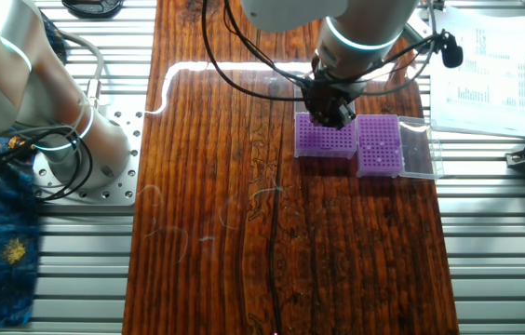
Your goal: Transfer all small pipette tips from one holder to another
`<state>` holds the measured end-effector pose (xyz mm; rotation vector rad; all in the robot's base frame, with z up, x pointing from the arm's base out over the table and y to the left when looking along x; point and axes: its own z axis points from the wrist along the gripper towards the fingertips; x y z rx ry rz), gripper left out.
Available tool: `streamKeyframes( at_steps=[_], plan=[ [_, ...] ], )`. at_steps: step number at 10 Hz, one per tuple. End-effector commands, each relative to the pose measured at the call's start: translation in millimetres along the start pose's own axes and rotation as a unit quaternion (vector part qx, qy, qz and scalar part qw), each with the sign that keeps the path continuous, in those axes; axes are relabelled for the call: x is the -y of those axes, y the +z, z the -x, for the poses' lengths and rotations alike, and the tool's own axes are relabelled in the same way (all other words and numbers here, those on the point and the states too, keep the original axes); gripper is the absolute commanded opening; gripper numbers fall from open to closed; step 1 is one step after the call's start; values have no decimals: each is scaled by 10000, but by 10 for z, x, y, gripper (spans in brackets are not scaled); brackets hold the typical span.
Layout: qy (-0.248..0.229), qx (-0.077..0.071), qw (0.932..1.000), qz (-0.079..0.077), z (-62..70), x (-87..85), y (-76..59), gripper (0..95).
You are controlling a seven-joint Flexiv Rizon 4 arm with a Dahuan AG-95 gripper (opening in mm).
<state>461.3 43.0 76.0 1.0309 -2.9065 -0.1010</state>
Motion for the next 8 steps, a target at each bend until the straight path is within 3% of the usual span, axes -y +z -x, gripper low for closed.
streamKeyframes(
  at_steps=[1, 8],
  plan=[
    [8, 0, 10000, -17, 9, 5, 1, 0],
    [-54, 62, 9999, -144, -11, 40, 6, 0]
  ],
)
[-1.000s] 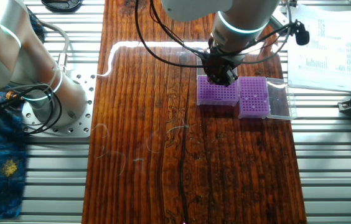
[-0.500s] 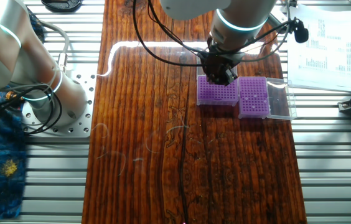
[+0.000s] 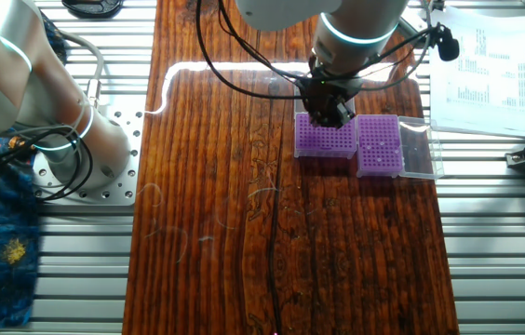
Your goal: Transfer all small pipette tips from one holder to another
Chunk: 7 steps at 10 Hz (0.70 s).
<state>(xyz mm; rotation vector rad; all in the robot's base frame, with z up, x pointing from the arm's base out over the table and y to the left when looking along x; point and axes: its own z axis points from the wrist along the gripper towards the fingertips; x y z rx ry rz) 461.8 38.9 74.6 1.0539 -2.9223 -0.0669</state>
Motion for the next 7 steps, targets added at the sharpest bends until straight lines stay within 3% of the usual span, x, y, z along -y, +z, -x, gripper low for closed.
streamKeyframes(
  at_steps=[1, 7],
  plan=[
    [-1, 3, 10000, -7, 13, 7, -6, 0],
    [-55, 42, 10000, -30, 36, 49, -24, 0]
  ],
)
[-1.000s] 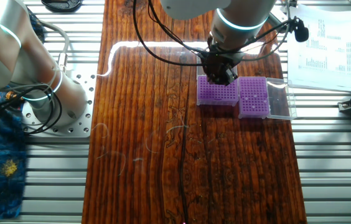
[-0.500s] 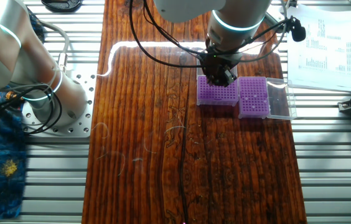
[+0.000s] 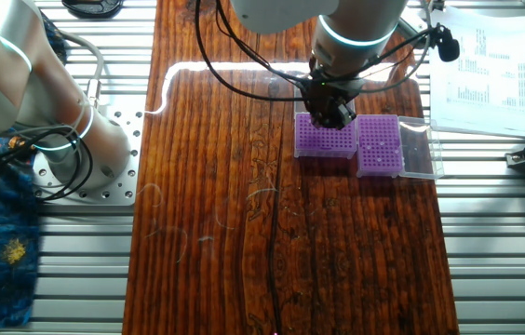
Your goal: Transfer all small pipette tips from one holder to another
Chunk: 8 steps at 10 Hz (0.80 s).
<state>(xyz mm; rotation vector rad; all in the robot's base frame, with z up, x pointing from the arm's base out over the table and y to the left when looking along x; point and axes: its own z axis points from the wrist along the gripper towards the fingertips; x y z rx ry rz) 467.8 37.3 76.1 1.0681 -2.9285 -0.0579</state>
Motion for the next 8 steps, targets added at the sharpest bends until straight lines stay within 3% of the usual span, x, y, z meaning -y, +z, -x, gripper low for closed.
streamKeyframes(
  at_steps=[1, 8],
  plan=[
    [1, 7, 10000, 16, 0, -1, -5, 0],
    [20, 52, 10000, 4, 19, 18, 29, 0]
  ],
)
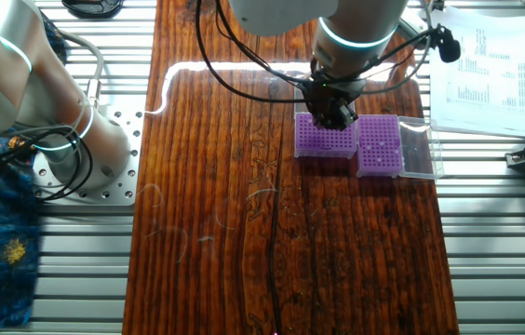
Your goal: Transfer all small pipette tips from one holder to another
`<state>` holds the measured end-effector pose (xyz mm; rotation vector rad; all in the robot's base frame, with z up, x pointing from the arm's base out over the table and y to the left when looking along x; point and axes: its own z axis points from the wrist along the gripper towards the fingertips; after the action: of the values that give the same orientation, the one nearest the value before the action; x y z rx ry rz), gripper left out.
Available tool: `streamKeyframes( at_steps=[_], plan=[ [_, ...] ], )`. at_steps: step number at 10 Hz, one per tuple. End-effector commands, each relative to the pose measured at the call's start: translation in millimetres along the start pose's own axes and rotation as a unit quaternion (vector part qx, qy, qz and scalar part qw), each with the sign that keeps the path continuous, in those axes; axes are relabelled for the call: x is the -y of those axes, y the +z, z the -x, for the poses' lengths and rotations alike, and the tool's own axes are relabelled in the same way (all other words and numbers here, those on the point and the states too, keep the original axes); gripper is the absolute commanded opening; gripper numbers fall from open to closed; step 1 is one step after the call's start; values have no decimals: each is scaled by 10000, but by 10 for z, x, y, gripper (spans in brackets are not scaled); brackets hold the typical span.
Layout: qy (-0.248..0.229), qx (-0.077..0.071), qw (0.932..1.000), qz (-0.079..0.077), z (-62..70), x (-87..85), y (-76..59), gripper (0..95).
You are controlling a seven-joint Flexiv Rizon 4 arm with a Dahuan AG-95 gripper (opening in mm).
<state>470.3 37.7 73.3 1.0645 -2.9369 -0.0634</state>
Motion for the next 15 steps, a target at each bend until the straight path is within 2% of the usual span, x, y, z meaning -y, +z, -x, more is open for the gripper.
streamKeyframes(
  at_steps=[1, 5, 6, 10, 13, 14, 15],
  plan=[
    [9, 22, 10000, 2, -2, 5, 11, 0],
    [-46, 11, 10000, 5, -1, 9, 35, 0],
    [-74, 19, 10000, 10, -1, 9, 36, 190],
    [-87, 11, 10000, 2, -1, 9, 37, 190],
    [-86, -66, 9999, -5, -1, 9, 36, 190],
    [-81, -61, 9999, -2, 11, 17, 32, 0],
    [-95, -59, 9999, -2, 48, 46, 17, 0]
  ],
)
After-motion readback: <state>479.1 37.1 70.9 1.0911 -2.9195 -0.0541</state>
